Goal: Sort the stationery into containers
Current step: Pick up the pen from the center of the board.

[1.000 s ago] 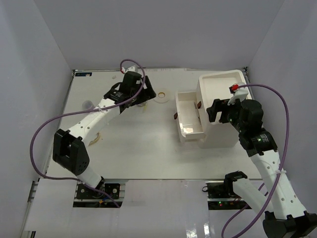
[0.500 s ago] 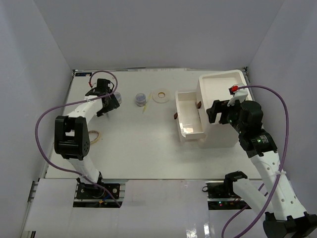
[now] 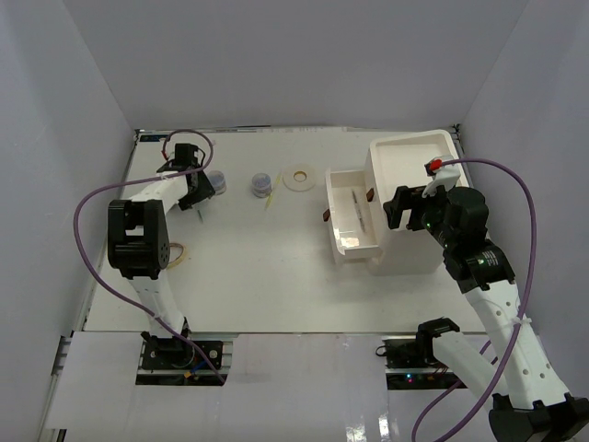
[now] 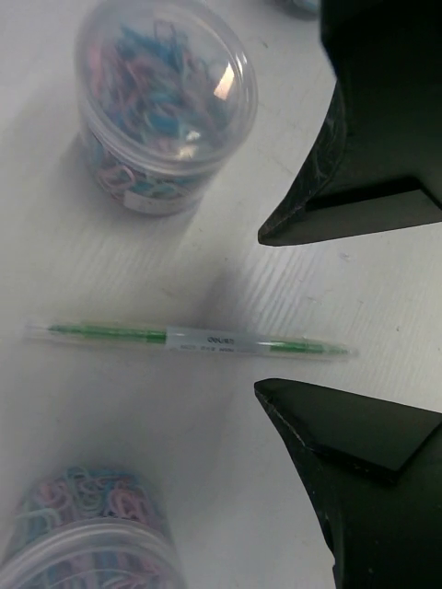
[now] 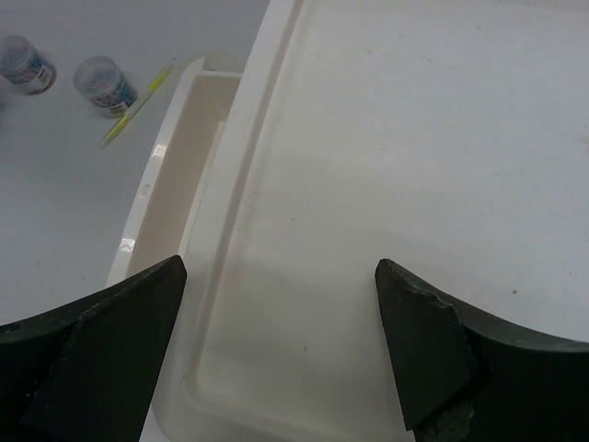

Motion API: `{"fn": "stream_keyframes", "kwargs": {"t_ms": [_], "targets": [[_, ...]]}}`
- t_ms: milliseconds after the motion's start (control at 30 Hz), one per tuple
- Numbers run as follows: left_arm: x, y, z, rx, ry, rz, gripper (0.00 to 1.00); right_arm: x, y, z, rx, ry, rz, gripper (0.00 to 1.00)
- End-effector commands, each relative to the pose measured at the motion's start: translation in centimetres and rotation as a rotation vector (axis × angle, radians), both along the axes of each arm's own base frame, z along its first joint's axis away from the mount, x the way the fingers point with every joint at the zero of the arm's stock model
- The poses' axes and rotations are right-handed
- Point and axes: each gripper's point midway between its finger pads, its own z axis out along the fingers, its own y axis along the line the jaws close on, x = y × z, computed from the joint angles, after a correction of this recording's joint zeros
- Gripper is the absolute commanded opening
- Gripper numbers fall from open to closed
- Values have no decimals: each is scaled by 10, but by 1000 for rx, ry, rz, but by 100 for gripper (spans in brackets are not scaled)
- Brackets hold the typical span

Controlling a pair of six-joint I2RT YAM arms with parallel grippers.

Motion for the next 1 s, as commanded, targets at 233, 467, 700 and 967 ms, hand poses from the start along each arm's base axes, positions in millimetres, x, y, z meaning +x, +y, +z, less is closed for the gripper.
{"fn": "stream_keyframes", "kwargs": {"t_ms": [233, 467, 700, 967], "targets": [[22, 9, 17, -8, -85, 5, 66, 0, 2, 7, 12, -40, 9, 90], [24, 11, 5, -12, -63, 10, 62, -2, 1, 6, 15, -45, 5, 90], [21, 14, -11, 4, -27, 18, 50, -4, 1, 6, 19, -46, 6, 90], [13, 12, -18, -5, -4, 14, 24, -3, 4, 5, 31, -40, 18, 90]]}}
